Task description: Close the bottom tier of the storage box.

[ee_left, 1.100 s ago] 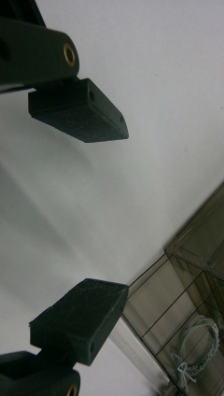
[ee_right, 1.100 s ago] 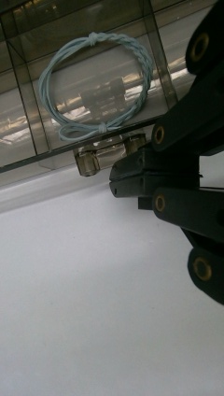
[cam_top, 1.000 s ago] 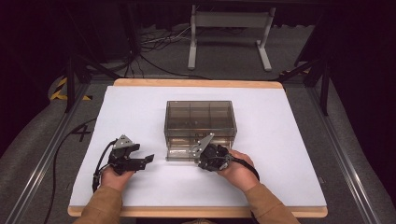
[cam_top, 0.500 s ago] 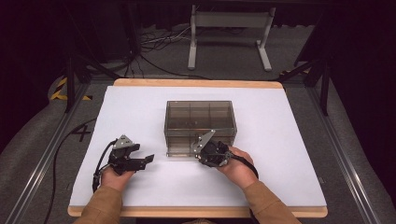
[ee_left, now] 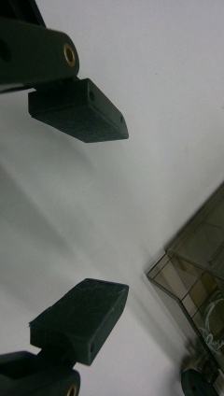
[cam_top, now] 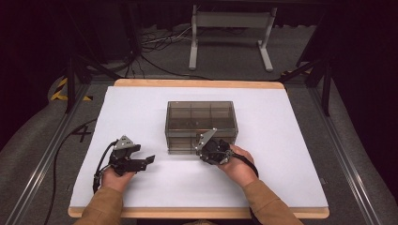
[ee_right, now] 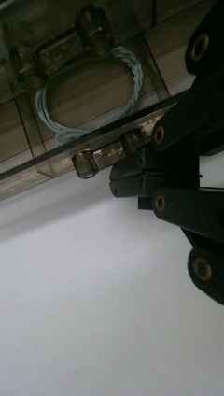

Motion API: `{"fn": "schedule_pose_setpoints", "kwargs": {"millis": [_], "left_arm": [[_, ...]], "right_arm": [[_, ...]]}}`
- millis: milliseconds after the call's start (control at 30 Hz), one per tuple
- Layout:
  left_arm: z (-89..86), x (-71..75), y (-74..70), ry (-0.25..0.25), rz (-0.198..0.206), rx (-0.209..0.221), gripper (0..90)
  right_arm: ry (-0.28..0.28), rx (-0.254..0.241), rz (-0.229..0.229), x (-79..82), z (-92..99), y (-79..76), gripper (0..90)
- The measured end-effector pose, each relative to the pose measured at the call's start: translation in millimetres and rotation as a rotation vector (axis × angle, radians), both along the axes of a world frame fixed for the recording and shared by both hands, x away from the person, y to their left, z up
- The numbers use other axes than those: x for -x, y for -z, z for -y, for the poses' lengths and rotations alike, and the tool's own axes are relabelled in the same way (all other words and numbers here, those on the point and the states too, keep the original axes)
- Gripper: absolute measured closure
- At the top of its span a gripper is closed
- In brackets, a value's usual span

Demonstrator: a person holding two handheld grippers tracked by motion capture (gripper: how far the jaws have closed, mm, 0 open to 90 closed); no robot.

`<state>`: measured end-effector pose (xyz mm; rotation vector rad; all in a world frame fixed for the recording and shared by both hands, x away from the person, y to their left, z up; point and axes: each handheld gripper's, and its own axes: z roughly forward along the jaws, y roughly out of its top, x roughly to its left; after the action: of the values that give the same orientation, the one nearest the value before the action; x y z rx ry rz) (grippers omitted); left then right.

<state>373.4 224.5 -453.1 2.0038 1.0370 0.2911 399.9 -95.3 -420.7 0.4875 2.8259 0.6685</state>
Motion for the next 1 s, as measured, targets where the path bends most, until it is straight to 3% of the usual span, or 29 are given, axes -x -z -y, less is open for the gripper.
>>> {"fn": "schedule_pose_setpoints", "kwargs": {"millis": [867,1000], "left_arm": [[0.2,0.1,-0.1,0.001,-0.003,-0.004,22.6],[0.5,0.1,0.0,0.001,-0.001,-0.005,22.6]], "right_arm": [[0.071,-0.018,0.052,-15.5,5.0,1.5,90.0],[0.07,-0.03,0.041,-17.4,5.8,2.2,90.0]]}}
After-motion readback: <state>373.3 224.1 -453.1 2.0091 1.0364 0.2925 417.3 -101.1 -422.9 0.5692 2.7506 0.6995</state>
